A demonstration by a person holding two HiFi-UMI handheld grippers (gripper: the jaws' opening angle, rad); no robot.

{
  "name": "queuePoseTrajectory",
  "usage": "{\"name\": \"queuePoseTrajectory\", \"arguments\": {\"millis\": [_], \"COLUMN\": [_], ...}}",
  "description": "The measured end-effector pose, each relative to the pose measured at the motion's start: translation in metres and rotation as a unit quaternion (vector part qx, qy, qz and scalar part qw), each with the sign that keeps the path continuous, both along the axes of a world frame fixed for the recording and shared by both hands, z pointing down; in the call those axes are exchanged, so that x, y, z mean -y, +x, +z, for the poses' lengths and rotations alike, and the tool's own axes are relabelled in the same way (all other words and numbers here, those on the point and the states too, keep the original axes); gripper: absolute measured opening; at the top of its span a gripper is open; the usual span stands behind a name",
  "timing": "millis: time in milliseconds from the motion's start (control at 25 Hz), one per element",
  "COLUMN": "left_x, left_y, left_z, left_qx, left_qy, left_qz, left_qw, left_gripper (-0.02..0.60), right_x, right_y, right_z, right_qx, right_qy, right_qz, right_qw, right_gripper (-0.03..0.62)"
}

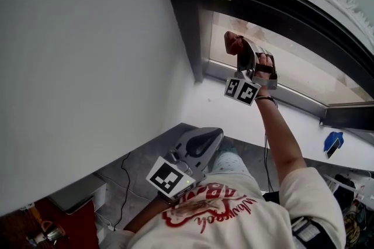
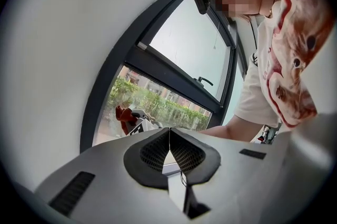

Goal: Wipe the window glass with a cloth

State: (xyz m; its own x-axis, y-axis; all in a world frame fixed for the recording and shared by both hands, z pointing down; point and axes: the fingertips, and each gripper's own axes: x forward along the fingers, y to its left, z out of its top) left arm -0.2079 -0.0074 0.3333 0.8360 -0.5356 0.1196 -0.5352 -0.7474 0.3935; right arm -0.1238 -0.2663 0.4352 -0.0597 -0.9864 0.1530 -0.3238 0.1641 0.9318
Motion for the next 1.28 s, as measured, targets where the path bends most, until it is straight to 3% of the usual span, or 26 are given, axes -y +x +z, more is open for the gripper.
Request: {"name": "queuePoseTrajectory", "arguments": {"millis": [1120, 1280], "left_x": [0.004, 0.007], "left_y": [-0.002, 0.000], "left_z": [0.026, 0.025], "left_qx": [0.025, 0.021], "left_qy": [-0.027, -0.024], "left_qz": [-0.005, -0.005], "left_qw": [0.9993, 0.9995], "left_gripper": [0.021, 0.021], "right_x": [0.000, 0.002], "right_y": [0.000, 0.002], "right_z": [0.076, 0.094], "right_qx": [-0.010, -0.021], "right_qy": [-0.040, -0.068], "right_qz": [-0.003, 0.004], "right_qw": [0.999, 0.997], "right_gripper": [0.081, 0.081]}}
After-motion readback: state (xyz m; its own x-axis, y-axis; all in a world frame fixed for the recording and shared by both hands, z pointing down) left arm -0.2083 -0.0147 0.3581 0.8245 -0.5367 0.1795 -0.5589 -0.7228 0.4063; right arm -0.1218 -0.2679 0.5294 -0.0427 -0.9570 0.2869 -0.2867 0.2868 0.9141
